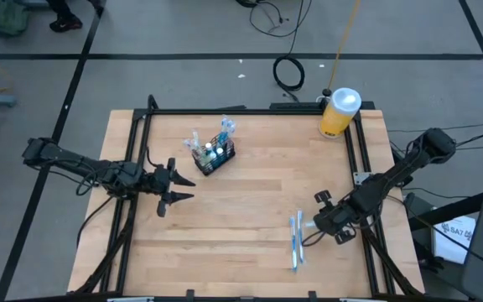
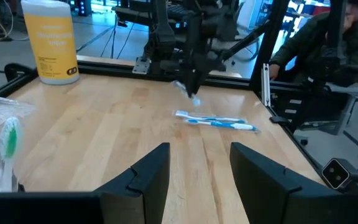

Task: Pick & Place toothbrushing station
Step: Put the blue toothbrush into the black wire organizer

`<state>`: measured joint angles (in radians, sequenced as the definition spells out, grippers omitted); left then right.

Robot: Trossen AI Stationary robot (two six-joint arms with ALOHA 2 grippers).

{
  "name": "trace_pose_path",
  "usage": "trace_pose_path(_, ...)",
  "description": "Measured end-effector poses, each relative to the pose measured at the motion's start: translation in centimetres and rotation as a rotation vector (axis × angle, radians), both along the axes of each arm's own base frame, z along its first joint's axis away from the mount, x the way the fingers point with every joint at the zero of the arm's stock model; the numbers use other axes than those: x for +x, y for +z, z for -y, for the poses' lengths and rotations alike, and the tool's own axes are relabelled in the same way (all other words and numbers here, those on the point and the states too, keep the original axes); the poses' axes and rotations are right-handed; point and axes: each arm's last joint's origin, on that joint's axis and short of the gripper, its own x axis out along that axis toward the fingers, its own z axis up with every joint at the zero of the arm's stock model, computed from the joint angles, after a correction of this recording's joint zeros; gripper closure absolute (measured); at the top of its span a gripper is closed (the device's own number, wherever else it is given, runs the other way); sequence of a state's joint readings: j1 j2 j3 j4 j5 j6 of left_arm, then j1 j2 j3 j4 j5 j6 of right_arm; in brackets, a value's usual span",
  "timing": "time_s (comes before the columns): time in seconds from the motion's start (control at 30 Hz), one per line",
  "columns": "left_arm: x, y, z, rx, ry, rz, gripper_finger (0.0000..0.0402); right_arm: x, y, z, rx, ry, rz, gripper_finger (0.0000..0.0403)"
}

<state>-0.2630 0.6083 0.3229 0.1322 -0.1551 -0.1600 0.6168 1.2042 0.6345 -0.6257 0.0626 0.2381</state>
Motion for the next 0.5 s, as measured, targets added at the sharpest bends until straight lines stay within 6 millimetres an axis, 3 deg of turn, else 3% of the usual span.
trace_pose_path(0.1, 0.0, 0.0, 0.0, 0.000, 0.000, 0.000, 0.0227, 1.0, 2.2, 0.1, -0.016, -0.001, 0.090, 0.0388)
trace_pose_path(0.23, 0.0, 0.0, 0.0, 0.000, 0.000, 0.000, 0.0227, 2.8, 5.3, 0.7, -0.118, 0.002, 0.334, 0.0390)
trace_pose_path(0.33, 0.0, 0.0, 0.0, 0.000, 0.000, 0.000, 0.0227, 4.7, 7.2, 1.3, -0.167, -0.106, 0.600, 0.0381)
trace_pose_path(0.5, 0.0, 0.0, 0.0, 0.000, 0.001, 0.000, 0.0227, 7.9, 10.1, 3.4, -0.082, -0.330, 1.085, 0.0386)
